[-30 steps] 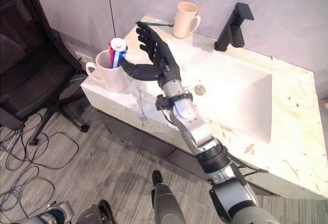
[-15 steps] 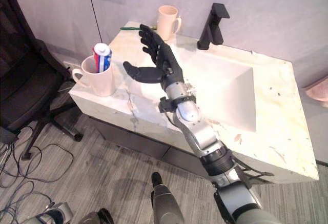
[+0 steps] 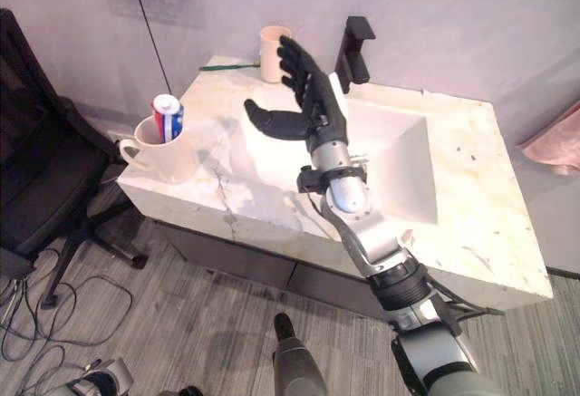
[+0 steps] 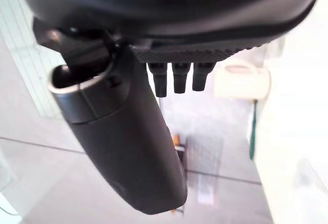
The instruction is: Organize the bathroom.
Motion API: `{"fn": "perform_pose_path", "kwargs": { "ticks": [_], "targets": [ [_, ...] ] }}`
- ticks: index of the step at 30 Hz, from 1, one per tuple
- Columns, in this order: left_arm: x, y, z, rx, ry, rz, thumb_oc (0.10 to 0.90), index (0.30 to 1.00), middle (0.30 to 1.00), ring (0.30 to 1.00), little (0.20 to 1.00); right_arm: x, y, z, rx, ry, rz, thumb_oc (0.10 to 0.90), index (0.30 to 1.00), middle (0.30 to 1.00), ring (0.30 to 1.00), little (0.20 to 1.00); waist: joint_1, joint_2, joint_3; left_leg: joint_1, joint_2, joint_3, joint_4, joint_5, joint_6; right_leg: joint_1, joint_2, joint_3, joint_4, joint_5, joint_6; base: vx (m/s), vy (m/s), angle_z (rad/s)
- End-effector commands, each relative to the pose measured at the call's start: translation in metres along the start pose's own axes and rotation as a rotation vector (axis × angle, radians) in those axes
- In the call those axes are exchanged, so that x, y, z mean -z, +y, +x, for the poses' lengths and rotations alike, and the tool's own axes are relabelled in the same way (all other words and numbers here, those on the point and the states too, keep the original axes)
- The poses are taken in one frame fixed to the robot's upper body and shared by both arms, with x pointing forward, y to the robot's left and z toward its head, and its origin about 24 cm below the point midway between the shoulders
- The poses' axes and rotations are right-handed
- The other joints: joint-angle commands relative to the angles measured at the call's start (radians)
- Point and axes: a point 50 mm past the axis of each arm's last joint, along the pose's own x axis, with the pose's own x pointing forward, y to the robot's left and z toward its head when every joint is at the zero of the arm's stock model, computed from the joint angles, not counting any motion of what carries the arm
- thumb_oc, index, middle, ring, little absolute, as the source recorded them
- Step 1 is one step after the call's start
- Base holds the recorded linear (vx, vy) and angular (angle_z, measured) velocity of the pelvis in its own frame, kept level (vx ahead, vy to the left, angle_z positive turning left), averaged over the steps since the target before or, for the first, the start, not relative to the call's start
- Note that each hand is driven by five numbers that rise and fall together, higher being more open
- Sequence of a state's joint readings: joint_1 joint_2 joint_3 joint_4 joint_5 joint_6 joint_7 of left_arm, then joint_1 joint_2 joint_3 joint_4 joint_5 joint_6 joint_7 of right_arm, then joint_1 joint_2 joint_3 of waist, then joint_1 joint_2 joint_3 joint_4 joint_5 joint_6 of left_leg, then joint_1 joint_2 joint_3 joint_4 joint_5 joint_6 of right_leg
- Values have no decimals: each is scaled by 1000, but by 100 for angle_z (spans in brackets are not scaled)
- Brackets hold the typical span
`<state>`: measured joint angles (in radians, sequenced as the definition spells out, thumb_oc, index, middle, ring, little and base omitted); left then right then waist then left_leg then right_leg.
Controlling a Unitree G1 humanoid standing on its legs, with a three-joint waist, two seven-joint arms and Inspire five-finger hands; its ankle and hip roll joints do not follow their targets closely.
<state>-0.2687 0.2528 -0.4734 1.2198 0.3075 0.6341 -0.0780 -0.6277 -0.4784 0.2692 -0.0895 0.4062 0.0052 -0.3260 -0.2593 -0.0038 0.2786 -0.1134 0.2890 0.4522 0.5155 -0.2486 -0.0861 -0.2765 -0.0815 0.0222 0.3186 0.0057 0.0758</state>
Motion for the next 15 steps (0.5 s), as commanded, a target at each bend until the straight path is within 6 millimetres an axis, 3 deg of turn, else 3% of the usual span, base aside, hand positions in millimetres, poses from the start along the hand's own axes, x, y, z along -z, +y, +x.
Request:
{"fn": "perform_pose_path", "kwargs": {
  "ticks": [1, 3, 6, 8, 12, 13, 15],
  "targets": [
    [5, -6, 2, 27, 24, -60, 800, 900, 900, 900, 900, -68, -36, 7, 179, -384, 24, 800, 900, 900, 900, 900, -25, -60, -95, -223, -5, -29, 160, 20, 33, 224, -26, -39, -164, -73, 19, 41, -24, -6],
    [6, -8, 2, 33, 26, -82, 800, 900, 900, 900, 900, -71, -45, 6, 220, -398, 8, 800, 900, 900, 900, 900, -27, -61, -102, -210, -10, -25, 145, 23, 32, 236, -26, -38, -175, -71, 21, 37, -20, -6],
    [6, -14, 3, 41, -1, -174, 800, 900, 900, 900, 900, -76, -80, 3, 380, -425, -55, 800, 900, 900, 900, 900, -35, -64, -130, -177, -24, -9, 101, 29, 31, 265, -24, -37, -207, -61, 28, 45, -48, -10],
    [5, -16, 4, 40, -15, -210, 800, 900, 900, 900, 900, -77, -92, 0, 443, -430, -77, 800, 900, 900, 900, 900, -38, -66, -138, -169, -28, -6, 89, 33, 30, 273, -22, -35, -215, -57, 30, 21, -42, -6],
    [4, -19, 5, -8, -48, -367, 800, 900, 900, 900, 900, -78, -135, -14, 641, -435, -119, 800, 900, 900, 900, 900, -49, -72, -163, -145, -41, 4, 42, 51, 25, 292, -17, -33, -241, -47, 32, 6, -59, -13],
    [4, -19, 5, -2, -54, -432, 800, 900, 900, 900, 900, -78, -155, -23, 741, -431, -128, 800, 900, 900, 900, 900, -54, -77, -171, -134, -46, 6, 23, 58, 24, 298, -15, -32, -250, -44, 32, -8, -55, -17],
    [4, -20, 5, -2, -55, -442, 800, 900, 900, 900, 900, -79, -160, -26, 758, -431, -138, 800, 900, 900, 900, 900, -54, -77, -173, -130, -48, 7, 16, 61, 23, 299, -15, -33, -252, -43, 32, -6, -37, -1]
  ]
}}
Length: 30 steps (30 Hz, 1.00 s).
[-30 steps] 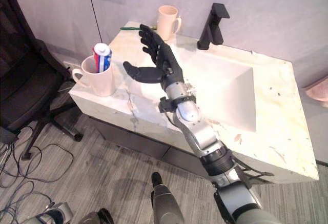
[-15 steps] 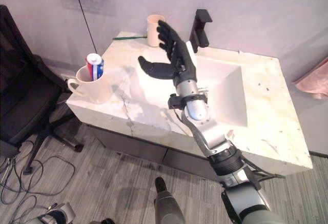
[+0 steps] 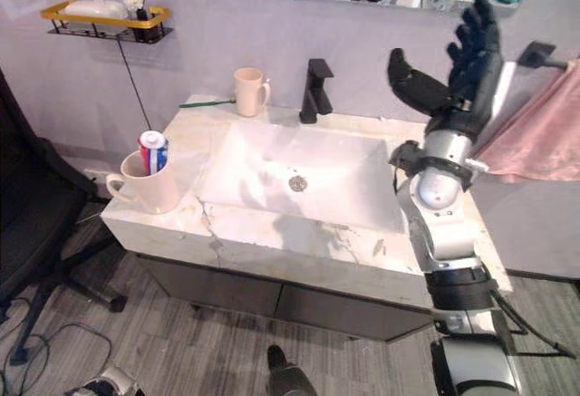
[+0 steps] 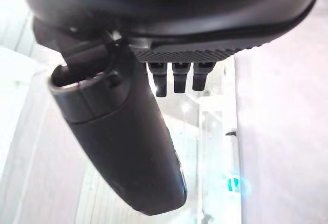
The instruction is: Organize the bathroom.
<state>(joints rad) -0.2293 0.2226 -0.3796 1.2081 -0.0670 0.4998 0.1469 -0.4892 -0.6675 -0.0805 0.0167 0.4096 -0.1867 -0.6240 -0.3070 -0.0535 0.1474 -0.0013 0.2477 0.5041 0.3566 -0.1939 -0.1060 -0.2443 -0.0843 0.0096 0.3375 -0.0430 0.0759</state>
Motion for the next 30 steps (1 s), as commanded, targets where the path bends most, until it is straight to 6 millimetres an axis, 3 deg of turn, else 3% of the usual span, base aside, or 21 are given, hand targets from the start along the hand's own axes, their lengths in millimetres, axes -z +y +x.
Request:
{"fn": "perform_pose_path", "kwargs": {
  "ticks": [1, 6, 9, 10, 12, 14, 20, 21, 22, 24, 26, 30],
  "targets": [
    [13, 9, 4, -57, 33, -93, 800, 900, 900, 900, 900, -44, -47, 33, 226, -211, 67, 800, 900, 900, 900, 900, -13, -30, -49, -229, -12, -43, 152, 15, 38, 273, -8, -20, -280, 9, 32, -6, -50, -1],
    [16, 8, 6, -45, 21, -263, 800, 900, 900, 900, 900, -36, -120, 38, 495, -137, -7, 800, 900, 900, 900, 900, -24, -42, -69, -203, -20, -45, 109, 30, 30, 282, 0, -20, -297, 16, 32, -8, -58, -1],
    [15, 6, 7, 6, 5, -481, 800, 900, 900, 900, 900, -31, -184, 29, 715, -69, -56, 800, 900, 900, 900, 900, -32, -55, -79, -184, -24, -43, 85, 35, 24, 283, 3, -24, -305, 22, 30, -22, -58, -7],
    [15, 6, 7, 9, 1, -492, 800, 900, 900, 900, 900, -31, -190, 28, 735, -65, -60, 800, 900, 900, 900, 900, -32, -57, -80, -182, -23, -42, 82, 36, 23, 283, 3, -24, -306, 23, 30, -13, -65, -3],
    [11, 5, 7, 53, -63, -622, 800, 900, 900, 900, 900, -25, -237, 7, 939, -3, -102, 800, 900, 900, 900, 900, -38, -68, -90, -173, -22, -39, 62, 45, 17, 281, 7, -22, -314, 33, 30, -23, -78, 0],
    [9, 3, 7, 70, -100, -681, 800, 900, 900, 900, 900, -23, -260, -10, 1048, 38, -126, 800, 900, 900, 900, 900, -36, -76, -95, -166, -28, -42, 43, 50, 16, 278, 10, -21, -320, 38, 30, -38, -69, 3],
    [26, -7, 8, 154, -232, -846, 800, 900, 900, 900, 900, -4, -311, -76, 1359, 206, -179, 800, 900, 900, 900, 900, -19, -85, -85, -162, -33, -49, 5, 71, 4, 270, 18, -29, -330, 51, 28, -54, -41, 2],
    [26, -7, 8, 155, -233, -845, 800, 900, 900, 900, 900, -4, -312, -76, 1360, 207, -180, 800, 900, 900, 900, 900, -18, -85, -86, -162, -33, -50, 5, 72, 4, 270, 18, -29, -330, 51, 28, -41, -8, 14],
    [24, -6, 7, 198, -279, -894, 800, 900, 900, 900, 900, 4, -325, -102, 1449, 285, -193, 800, 900, 900, 900, 900, -18, -81, -83, -163, -32, -49, 5, 74, 4, 268, 19, -26, -330, 56, 27, -29, 7, 13],
    [18, -1, 5, 193, -329, -910, 800, 900, 900, 900, 900, 15, -335, -131, 1498, 391, -233, 800, 900, 900, 900, 900, -20, -73, -80, -166, -31, -48, 10, 77, 2, 264, 18, -24, -328, 61, 25, -37, 14, 8],
    [7, -5, 0, 327, -381, -981, 800, 900, 900, 900, 900, 28, -337, -157, 1523, 510, -269, 800, 900, 900, 900, 900, -24, -67, -80, -169, -32, -48, 14, 77, 3, 260, 19, -20, -332, 67, 25, -18, 7, 2],
    [5, -10, -2, 364, -351, -994, 800, 900, 900, 900, 900, 58, -331, -206, 1482, 753, -319, 800, 900, 900, 900, 900, -27, -55, -78, -170, -37, -52, 15, 80, 4, 252, 21, -11, -328, 74, 24, -35, 20, 0]
  ]
}}
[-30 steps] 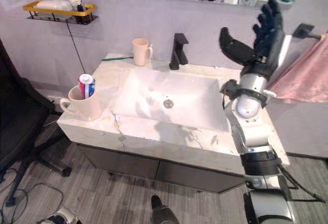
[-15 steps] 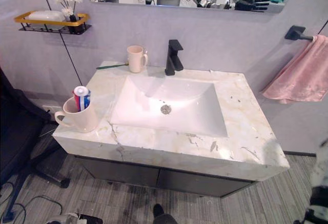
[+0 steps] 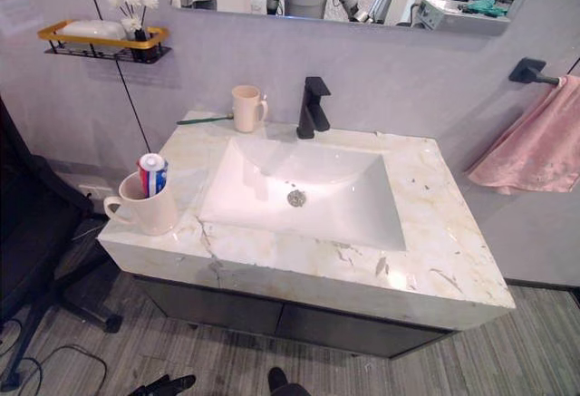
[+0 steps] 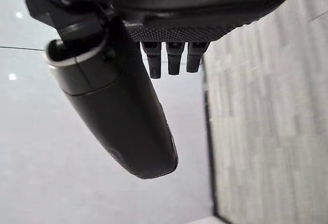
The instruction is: Organize the bathroom.
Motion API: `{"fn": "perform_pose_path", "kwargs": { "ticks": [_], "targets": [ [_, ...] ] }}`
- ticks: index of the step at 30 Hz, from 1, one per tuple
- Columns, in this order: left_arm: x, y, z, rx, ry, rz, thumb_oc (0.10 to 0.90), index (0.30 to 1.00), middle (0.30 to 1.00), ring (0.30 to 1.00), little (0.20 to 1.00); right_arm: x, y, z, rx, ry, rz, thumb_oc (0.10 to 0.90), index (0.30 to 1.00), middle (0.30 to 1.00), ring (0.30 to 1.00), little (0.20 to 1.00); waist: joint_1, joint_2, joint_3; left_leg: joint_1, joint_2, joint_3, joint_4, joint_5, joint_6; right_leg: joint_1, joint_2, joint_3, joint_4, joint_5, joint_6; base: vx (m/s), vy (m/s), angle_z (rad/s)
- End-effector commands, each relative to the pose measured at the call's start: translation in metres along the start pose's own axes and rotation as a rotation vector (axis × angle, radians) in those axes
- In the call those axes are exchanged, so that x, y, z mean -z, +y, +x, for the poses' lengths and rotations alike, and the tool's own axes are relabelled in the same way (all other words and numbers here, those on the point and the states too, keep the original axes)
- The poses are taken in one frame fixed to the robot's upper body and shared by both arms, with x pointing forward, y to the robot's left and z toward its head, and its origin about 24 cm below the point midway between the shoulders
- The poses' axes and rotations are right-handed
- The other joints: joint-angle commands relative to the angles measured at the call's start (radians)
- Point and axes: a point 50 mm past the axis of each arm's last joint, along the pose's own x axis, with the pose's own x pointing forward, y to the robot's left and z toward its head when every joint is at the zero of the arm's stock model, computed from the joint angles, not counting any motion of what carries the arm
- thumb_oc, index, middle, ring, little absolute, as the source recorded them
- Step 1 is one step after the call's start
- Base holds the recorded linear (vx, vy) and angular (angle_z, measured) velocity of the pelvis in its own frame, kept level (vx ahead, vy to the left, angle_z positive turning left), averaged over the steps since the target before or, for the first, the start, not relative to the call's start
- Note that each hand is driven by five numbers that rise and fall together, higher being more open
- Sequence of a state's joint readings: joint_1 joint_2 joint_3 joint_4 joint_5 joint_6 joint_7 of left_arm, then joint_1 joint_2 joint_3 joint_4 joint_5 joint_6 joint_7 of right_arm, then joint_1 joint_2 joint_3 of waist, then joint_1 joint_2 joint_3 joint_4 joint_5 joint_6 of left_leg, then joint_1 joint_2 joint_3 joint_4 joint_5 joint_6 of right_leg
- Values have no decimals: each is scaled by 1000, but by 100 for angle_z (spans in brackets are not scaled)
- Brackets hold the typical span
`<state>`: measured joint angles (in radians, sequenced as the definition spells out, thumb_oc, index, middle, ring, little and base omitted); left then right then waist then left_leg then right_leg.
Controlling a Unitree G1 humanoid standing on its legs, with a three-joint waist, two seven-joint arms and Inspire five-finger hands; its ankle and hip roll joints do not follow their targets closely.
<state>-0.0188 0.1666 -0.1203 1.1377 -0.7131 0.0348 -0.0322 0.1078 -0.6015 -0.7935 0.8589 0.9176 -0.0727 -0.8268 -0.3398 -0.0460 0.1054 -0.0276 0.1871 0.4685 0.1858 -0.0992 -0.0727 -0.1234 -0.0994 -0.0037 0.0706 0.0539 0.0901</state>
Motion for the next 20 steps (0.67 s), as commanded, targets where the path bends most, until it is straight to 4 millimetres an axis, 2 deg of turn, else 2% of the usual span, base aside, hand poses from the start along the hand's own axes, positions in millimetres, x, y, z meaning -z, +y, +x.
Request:
{"fn": "perform_pose_path", "kwargs": {
  "ticks": [1, 2, 3, 5, 6, 7, 8, 10, 11, 12, 13, 17, 20],
  "targets": [
    [-19, 0, 0, 42, -21, -16, 800, 900, 900, 900, 900, 31, -3, -3, -135, 31, -148, 800, 900, 900, 900, 900, 7, -52, -35, -142, 15, -26, 182, -13, -25, 128, 39, 9, -60, -21, 8, -38, 19, -3],
    [-17, 1, 0, 33, -5, -7, 800, 900, 900, 900, 900, 42, -5, -6, -147, 39, -199, 800, 900, 900, 900, 900, 7, -50, -34, -140, 11, -28, 178, -13, -22, 128, 39, 10, -61, -21, 8, -43, 32, -4],
    [-9, 3, 0, 8, 49, 34, 800, 900, 900, 900, 900, 85, -15, -16, -188, 146, -359, 800, 900, 900, 900, 900, 7, -42, -33, -130, 0, -31, 162, -12, -16, 130, 38, 11, -65, -19, 8, -17, 29, -9],
    [-2, 5, 0, -10, 101, 70, 800, 900, 900, 900, 900, 113, -26, -22, -233, 224, -469, 800, 900, 900, 900, 900, 10, -34, -37, -121, -15, -40, 141, -7, -10, 130, 39, 16, -72, -14, 9, -5, 31, -6],
    [5, 8, 0, -44, 166, 128, 800, 900, 900, 900, 900, 144, -41, -31, -290, 317, -646, 800, 900, 900, 900, 900, 17, -22, -43, -102, -35, -48, 107, -3, -2, 126, 42, 19, -76, -12, 11, 1, 29, 4],
    [6, 9, -1, -49, 177, 135, 800, 900, 900, 900, 900, 147, -42, -32, -304, 327, -671, 800, 900, 900, 900, 900, 16, -21, -43, -100, -37, -48, 104, -3, -1, 126, 41, 19, -76, -12, 11, 8, 41, 7],
    [11, 12, -1, -90, 230, 191, 800, 900, 900, 900, 900, 162, -51, -38, -369, 347, -836, 800, 900, 900, 900, 900, 23, -12, -46, -84, -55, -59, 79, 0, 8, 122, 44, 22, -76, -10, 13, 10, 30, 6],
    [15, 17, -3, -146, 306, 300, 800, 900, 900, 900, 900, 184, -54, -54, -480, 355, -1141, 800, 900, 900, 900, 900, 33, 1, -52, -59, -80, -73, 36, 7, 18, 114, 45, 21, -73, -9, 17, 7, 25, 7],
    [15, 18, -3, -160, 317, 325, 800, 900, 900, 900, 900, 188, -56, -57, -515, 351, -1217, 800, 900, 900, 900, 900, 35, 2, -54, -55, -84, -74, 30, 7, 21, 112, 45, 21, -73, -9, 18, 2, 0, 8],
    [15, 23, -4, -180, 354, 390, 800, 900, 900, 900, 900, 198, -53, -68, -591, 288, -1402, 800, 900, 900, 900, 900, 47, 8, -63, -39, -97, -85, 6, 10, 28, 103, 47, 21, -65, -11, 22, 1, -13, 5],
    [15, 25, -5, -191, 367, 417, 800, 900, 900, 900, 900, 202, -53, -72, -622, 275, -1465, 800, 900, 900, 900, 900, 49, 10, -65, -31, -103, -92, -4, 8, 32, 101, 48, 22, -62, -14, 24, 3, -16, 10],
    [16, 25, -6, -191, 393, 460, 800, 900, 900, 900, 900, 210, -50, -83, -710, 174, -1622, 800, 900, 900, 900, 900, 56, 15, -75, -11, -116, -103, -27, 2, 43, 92, 54, 17, -50, -21, 28, 9, -10, 16],
    [16, 24, -5, -176, 391, 467, 800, 900, 900, 900, 900, 214, -49, -89, -731, 160, -1632, 800, 900, 900, 900, 900, 58, 15, -80, 1, -121, -104, -35, -5, 49, 87, 56, 12, -44, -25, 30, 10, -9, 7]
  ]
}}
